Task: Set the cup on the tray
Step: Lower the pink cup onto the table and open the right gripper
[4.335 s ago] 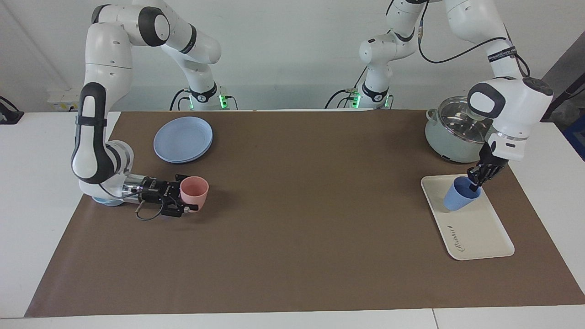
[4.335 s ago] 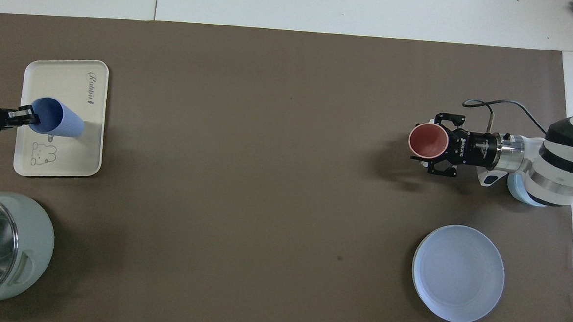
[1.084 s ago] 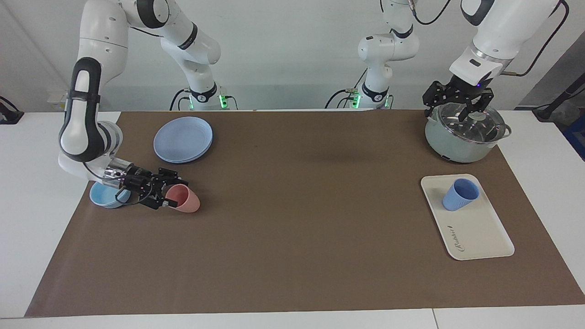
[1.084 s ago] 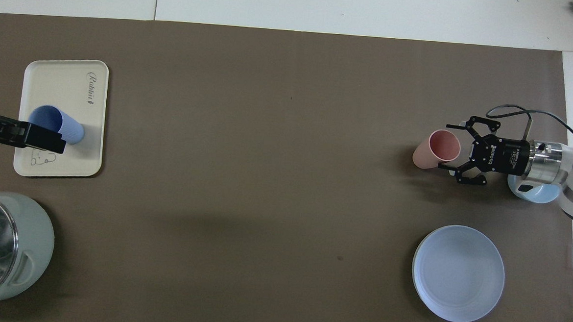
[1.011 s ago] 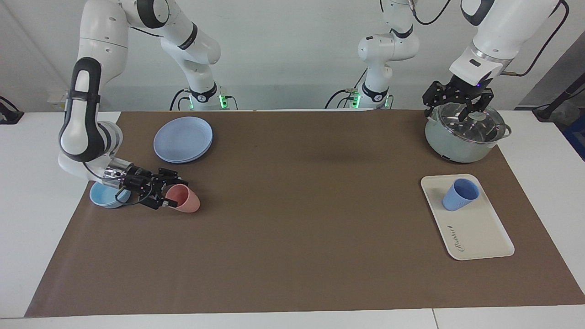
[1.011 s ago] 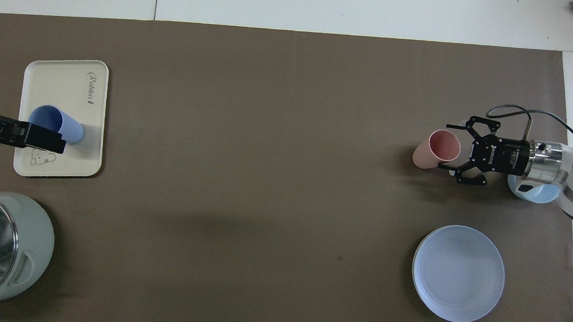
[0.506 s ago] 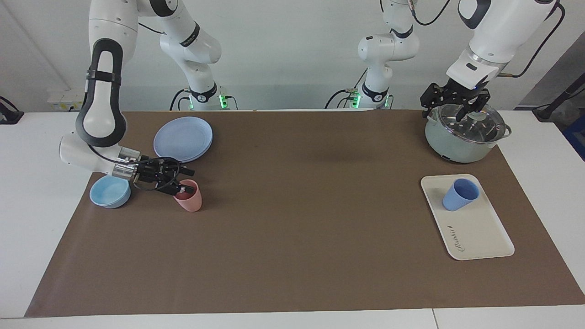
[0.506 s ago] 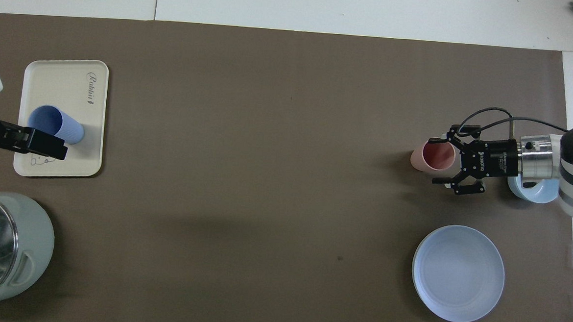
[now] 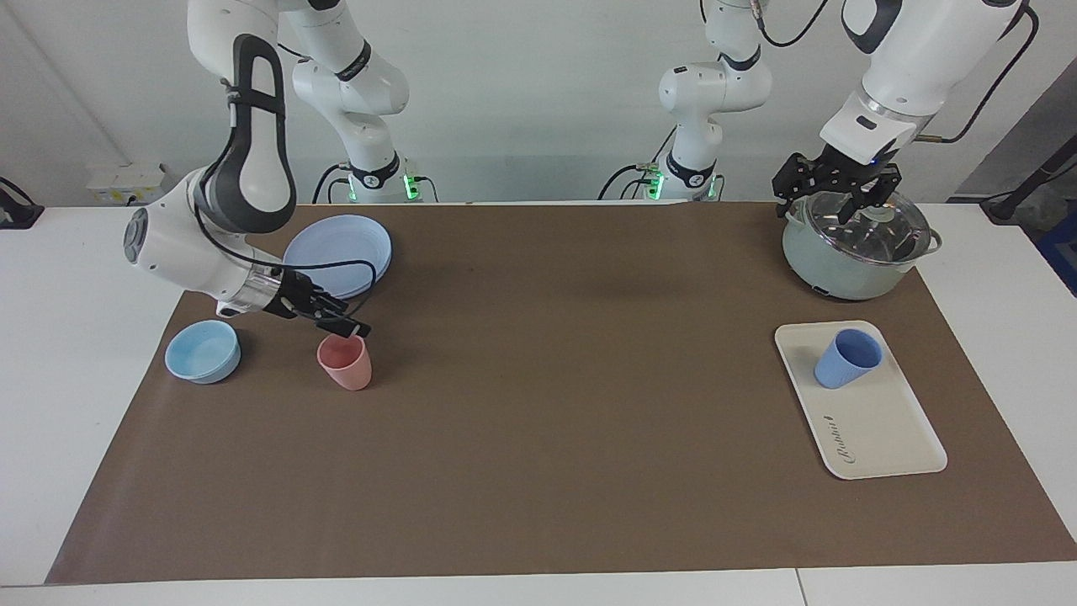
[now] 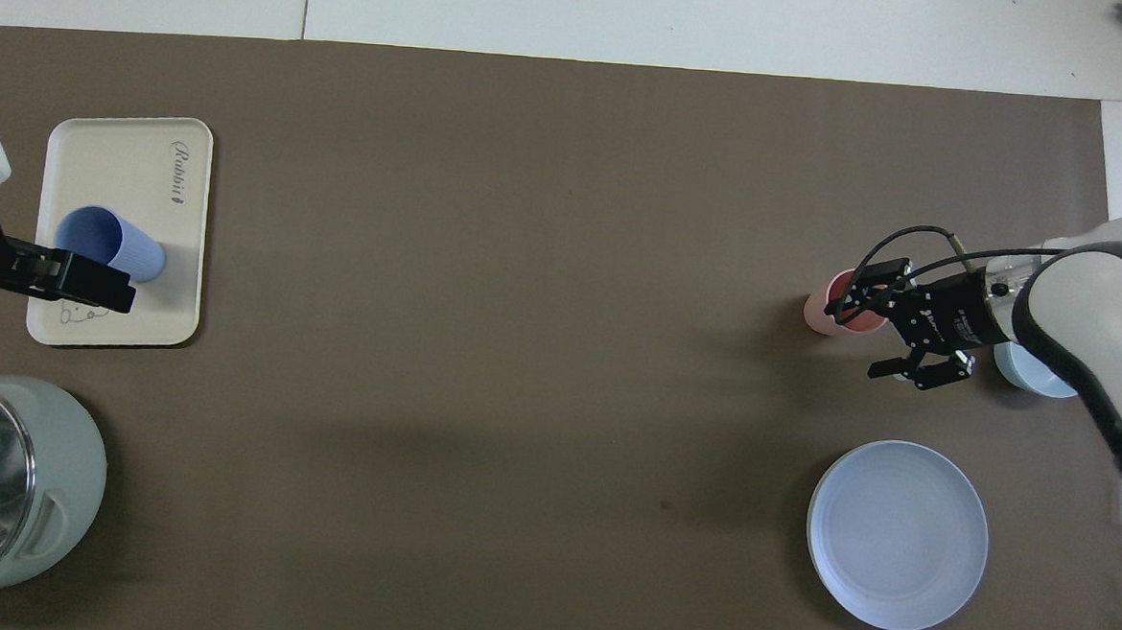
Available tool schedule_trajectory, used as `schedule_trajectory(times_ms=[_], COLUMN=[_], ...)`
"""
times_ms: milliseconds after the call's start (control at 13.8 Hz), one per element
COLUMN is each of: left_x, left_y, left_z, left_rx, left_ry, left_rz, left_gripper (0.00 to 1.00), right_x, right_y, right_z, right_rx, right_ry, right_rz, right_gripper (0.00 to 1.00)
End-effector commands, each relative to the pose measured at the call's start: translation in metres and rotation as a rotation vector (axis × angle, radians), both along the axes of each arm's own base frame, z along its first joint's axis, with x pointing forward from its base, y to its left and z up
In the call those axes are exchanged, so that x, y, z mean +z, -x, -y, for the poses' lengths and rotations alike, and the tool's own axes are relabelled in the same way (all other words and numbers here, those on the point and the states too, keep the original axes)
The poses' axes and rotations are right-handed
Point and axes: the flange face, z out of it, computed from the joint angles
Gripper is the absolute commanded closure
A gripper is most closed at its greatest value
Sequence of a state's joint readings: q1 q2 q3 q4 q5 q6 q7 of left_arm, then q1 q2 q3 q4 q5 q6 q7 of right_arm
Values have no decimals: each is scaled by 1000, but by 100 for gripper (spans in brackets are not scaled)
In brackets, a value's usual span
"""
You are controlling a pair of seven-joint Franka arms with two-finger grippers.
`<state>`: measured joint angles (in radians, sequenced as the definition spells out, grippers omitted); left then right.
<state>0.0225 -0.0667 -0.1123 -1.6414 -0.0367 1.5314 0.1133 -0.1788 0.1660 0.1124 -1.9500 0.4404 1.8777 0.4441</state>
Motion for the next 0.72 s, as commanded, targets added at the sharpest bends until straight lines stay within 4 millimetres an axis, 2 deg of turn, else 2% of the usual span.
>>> schedule_trajectory(times_ms=[0, 217, 433, 650], left_x=[0, 0, 0, 0], left_y=[5, 4, 4, 4], left_z=[-3, -7, -8, -8], left_rx=[16, 23, 25, 25], left_ry=[-16, -16, -17, -17], left_rz=[-6, -6, -6, -6], left_gripper=[0, 0, 0, 0], right_x=[28, 66, 122, 163], right_y=[6, 14, 24, 25], right_z=[-13, -22, -39, -47], right_rx=[141, 238, 308, 375], right_ry=[160, 299, 338, 407], right_rz=[66, 136, 247, 287], right_gripper=[0, 0, 0, 0])
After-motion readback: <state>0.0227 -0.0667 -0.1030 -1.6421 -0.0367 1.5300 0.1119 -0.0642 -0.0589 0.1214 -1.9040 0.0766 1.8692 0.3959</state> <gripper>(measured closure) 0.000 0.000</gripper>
